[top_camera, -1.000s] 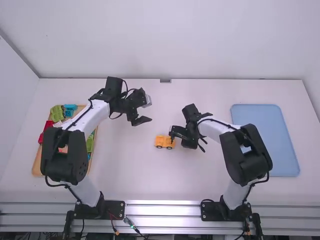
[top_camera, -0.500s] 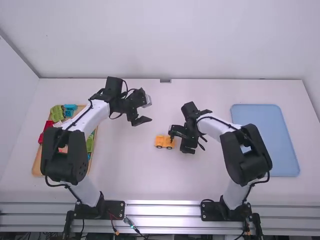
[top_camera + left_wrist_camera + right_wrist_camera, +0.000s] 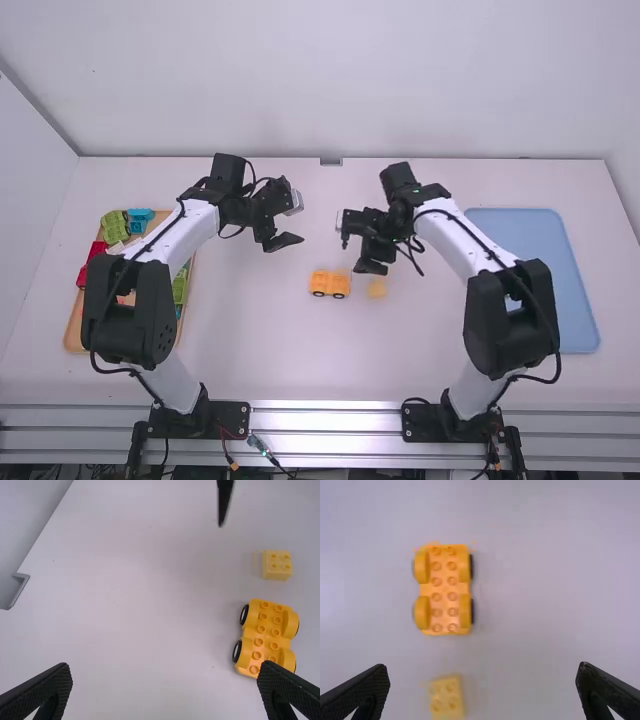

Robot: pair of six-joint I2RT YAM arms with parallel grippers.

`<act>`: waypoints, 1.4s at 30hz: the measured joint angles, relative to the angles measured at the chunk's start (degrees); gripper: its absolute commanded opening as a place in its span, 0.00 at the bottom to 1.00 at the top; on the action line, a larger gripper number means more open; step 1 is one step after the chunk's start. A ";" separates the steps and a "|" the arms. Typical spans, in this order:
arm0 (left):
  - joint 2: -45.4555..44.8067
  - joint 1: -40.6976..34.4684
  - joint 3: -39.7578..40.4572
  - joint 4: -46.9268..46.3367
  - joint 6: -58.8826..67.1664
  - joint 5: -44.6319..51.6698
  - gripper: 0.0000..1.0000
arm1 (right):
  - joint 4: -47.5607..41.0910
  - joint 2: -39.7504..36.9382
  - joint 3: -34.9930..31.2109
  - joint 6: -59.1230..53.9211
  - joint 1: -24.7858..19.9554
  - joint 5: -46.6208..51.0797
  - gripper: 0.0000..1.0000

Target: Assemble lego blocks to make yellow taxi

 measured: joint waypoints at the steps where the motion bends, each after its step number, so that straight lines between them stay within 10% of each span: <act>1: 0.00 0.00 0.02 0.00 0.00 0.00 0.99 | 0.07 0.00 0.00 -0.15 -0.37 -0.26 0.99; 24: -0.02 0.02 -0.44 -8.66 12.11 6.36 0.99 | 8.13 -0.07 -7.76 -6.25 -6.60 -12.00 0.99; 32: 0.04 0.00 -12.17 10.27 17.49 14.51 0.99 | 27.56 -0.07 -21.73 -3.41 -9.49 -19.10 0.99; 42: 5.20 0.00 -17.99 24.85 8.04 20.44 0.99 | 29.81 -0.07 -27.98 -5.75 -12.72 -23.52 0.98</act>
